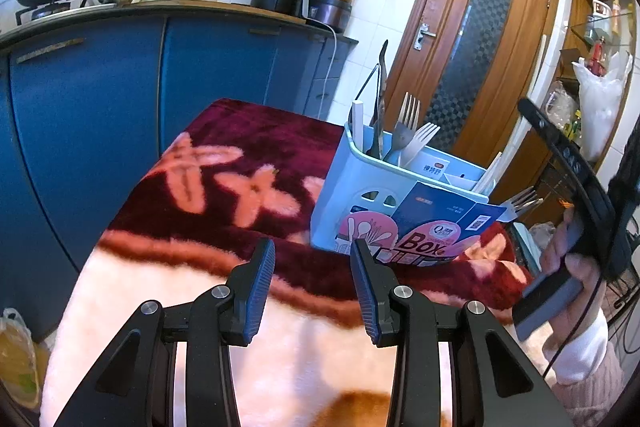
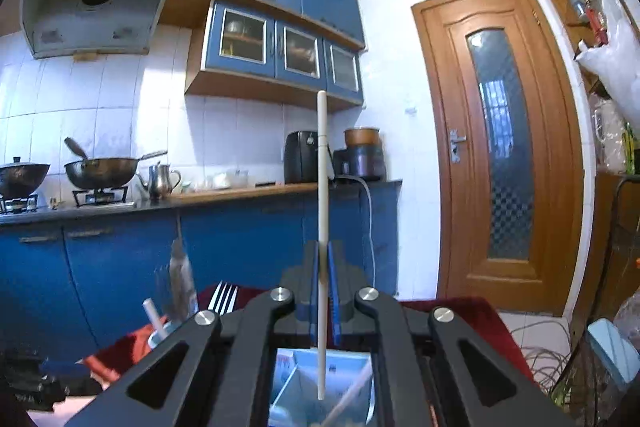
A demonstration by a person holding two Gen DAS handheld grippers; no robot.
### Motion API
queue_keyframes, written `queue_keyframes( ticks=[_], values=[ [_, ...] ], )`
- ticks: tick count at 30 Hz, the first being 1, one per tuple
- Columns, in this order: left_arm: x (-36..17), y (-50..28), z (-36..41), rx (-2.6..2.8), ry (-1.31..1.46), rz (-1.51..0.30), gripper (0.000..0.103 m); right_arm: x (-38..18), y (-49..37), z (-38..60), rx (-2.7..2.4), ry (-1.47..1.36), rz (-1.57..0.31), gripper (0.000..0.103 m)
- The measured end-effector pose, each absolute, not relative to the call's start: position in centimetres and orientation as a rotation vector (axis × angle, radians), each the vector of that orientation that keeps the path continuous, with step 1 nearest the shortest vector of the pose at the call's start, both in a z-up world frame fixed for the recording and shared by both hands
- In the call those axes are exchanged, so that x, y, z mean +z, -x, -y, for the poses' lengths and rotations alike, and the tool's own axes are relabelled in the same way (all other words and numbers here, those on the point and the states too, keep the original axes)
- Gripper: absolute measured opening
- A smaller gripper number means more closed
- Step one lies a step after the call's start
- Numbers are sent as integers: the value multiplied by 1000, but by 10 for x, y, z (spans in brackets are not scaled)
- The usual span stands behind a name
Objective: Organize utensils
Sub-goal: 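Carry the upright chopstick with the right tool above the holder, then open the right tool to drop the chopstick into the holder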
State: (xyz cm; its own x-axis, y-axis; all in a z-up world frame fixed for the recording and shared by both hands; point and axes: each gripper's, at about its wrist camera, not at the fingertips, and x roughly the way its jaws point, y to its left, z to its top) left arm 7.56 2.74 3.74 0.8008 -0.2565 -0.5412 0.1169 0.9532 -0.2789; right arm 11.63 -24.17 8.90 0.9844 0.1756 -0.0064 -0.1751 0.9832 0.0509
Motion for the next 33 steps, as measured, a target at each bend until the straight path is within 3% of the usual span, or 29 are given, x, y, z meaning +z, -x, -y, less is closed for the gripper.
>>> queue_keyframes(
  ticks=[10,11,14,24,33],
  values=[
    [35,-75,-27,-205,230,-616,40,51,-131,235,161,-24,-139,7],
    [35,-74,-27,-205,228,-616,40,51,-128,237,168,-34,-152,9],
    [35,-73,-25,-208,225,-621,40,54,-118,242,185,-57,-173,33],
    [42,-54,-12,-227,188,-607,40,83,-57,244,220,-99,-209,38],
    [36,-28,-1,-214,126,-571,40,57,5,236,226,-139,-320,48]
  ],
)
